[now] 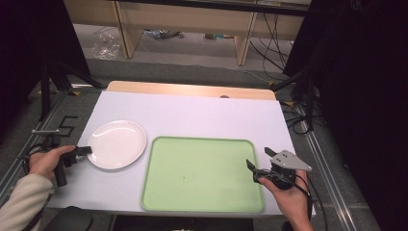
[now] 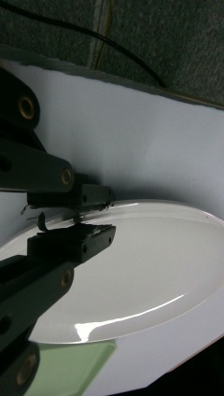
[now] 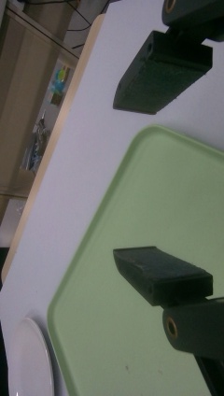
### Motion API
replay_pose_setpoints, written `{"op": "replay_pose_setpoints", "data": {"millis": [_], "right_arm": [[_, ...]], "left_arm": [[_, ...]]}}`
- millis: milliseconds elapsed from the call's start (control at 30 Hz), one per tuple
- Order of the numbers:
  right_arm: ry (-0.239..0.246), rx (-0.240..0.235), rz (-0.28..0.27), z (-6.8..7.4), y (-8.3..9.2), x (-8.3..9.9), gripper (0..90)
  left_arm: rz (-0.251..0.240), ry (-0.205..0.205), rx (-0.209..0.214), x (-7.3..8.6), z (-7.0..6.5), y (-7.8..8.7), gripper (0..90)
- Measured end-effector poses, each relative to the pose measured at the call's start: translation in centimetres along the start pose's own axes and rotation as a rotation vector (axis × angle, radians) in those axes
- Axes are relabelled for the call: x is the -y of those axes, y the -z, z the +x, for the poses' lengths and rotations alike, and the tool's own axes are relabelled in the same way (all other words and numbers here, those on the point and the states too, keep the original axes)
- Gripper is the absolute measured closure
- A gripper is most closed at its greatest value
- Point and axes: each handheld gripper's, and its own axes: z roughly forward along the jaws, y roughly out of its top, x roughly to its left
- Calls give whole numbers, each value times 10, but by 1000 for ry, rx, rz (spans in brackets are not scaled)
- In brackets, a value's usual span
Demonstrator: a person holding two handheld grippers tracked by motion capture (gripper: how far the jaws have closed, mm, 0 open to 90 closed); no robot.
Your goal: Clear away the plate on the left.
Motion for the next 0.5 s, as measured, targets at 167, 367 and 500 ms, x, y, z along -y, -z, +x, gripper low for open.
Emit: {"op": "replay_pose_setpoints", "data": {"millis": [167,367,500], "right_arm": [[-7,2,-17,0,-1,0,242],[-12,-2,-13,0,0,0,241],[-22,-9,-4,0,0,0,241]], "left_arm": [[-53,14,83,-2,-2,9,840],[-69,-14,120,-4,-10,17,869],[-77,-3,145,-3,-11,19,870]]}}
